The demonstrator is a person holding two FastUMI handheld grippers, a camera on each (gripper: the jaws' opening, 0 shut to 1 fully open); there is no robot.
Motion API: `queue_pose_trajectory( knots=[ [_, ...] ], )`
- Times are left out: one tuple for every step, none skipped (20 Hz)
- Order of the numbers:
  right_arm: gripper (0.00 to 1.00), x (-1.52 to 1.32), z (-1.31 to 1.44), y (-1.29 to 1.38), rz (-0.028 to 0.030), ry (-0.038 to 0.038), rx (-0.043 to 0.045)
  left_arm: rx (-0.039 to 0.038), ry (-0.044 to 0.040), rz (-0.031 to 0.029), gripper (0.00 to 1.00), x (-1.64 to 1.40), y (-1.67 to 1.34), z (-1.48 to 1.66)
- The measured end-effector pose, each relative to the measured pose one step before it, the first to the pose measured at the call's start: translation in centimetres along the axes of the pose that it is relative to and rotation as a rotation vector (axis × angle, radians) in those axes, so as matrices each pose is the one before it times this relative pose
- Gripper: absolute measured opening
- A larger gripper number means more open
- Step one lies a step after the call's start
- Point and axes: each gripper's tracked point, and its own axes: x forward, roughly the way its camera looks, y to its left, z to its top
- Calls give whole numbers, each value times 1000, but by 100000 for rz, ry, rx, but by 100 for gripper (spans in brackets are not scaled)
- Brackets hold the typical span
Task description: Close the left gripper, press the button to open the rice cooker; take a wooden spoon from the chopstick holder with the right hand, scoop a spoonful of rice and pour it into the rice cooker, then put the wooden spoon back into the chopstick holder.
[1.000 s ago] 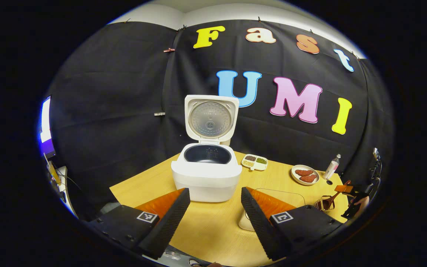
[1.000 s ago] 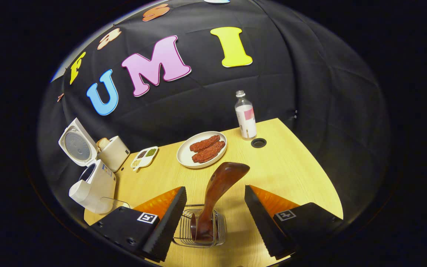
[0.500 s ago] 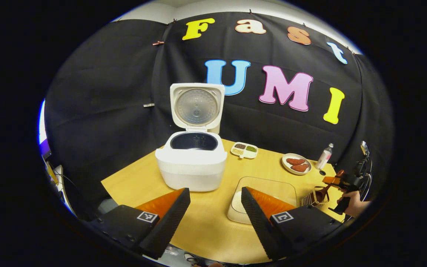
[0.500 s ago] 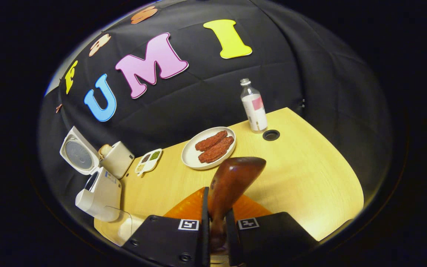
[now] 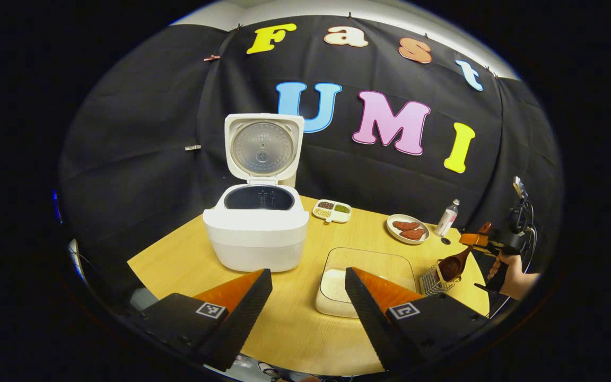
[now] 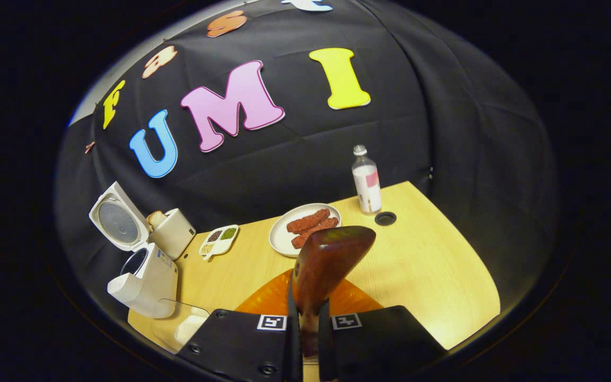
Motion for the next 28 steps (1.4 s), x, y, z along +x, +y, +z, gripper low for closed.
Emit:
queue_pose_trajectory(
  knots=[
    [16, -651, 1374, 826, 251, -3621, -903, 1828, 29, -401, 96, 155, 384, 89],
    [16, -765, 1253, 902, 775, -2845, -406, 3625, -1031, -1059, 96, -12, 270, 146],
    [16, -786, 848, 795, 249, -1108, -336, 3496, -1432, -1527, 96, -17, 300, 395],
    [16, -632, 494, 891, 46, -336, -243, 1985, -1631, -1521, 95, 68, 242, 413],
    [16, -469, 450, 1009, 239, -398, 115, 704, -1476, -1896, 95, 159, 353, 463],
    [16, -333, 424, 1130, 436, -181, 749, 438, -706, -1859, 96, -9, 352, 132],
    [16, -287, 184, 1229, 646, 140, 1040, 417, -643, -958, 96, 146, 588, 134],
    [16, -243, -80, 1397, 886, 47, 803, 3, -447, -889, 95, 124, 764, 11],
    [16, -225, 6, 1376, 909, -401, 107, -623, -225, -990, 96, 39, 677, -52],
    [16, -194, -64, 1284, 670, -252, -846, -885, 349, -1219, 96, 18, 671, -202],
    [16, -45, -324, 1312, 925, -263, -1786, -263, 552, -1244, 96, 107, 697, -120],
    [16, -92, -466, 1398, 934, 105, -2037, 1025, 744, -1042, 96, 104, 842, -94],
    [16, -85, -495, 1263, 1085, 216, -1117, 1925, 40, -562, 96, 113, 994, 296],
    [16, -254, -593, 1234, 1309, 678, -389, 2000, -849, -108, 96, 356, 1196, 607],
    [16, 33, -834, 1059, 855, 1263, 323, 1618, -660, -269, 96, 280, 1140, 630],
    [16, 227, -1059, 921, 297, 1208, 440, 1268, -192, -215, 96, 218, 931, 231],
    [16, 267, -967, 724, 127, 958, 123, 671, -195, -70, 96, 263, 891, 349],
    [16, 387, -968, 523, -21, 1034, -610, 19, -208, -338, 96, 293, 699, 315],
    [16, 473, -1299, 368, -917, 2190, -1370, -207, -72, -616, 96, 90, 601, 236],
    [16, 361, -1728, -136, -2563, 3234, -2300, 169, -138, -1046, 96, 239, 403, 170],
    [16, 538, -1346, -88, -2179, 2333, -2017, 552, -289, -611, 96, 74, 517, 414],
    [16, 631, -843, 285, -774, 733, -2029, 695, -234, -529, 96, 70, 554, 317],
    [16, 646, -912, 290, -361, 636, -1478, 1146, 272, -335, 96, 160, 578, 176],
    [16, 410, -864, -146, -976, 311, -1729, 1524, 513, 365, 96, 65, 650, -167],
    [16, 327, -910, -272, -1445, 95, -2210, 1535, 311, 635, 96, 140, 528, 1],
    [16, 125, -982, 91, -1106, 393, -1564, 1134, 359, 584, 96, 112, 377, -122],
    [16, -10, -1091, 294, -14, 818, -862, 856, 263, 878, 96, -56, 329, -86],
    [16, -236, -563, 333, 474, 14, 29, 562, -310, 1493, 95, -138, 422, -31]
  ],
)
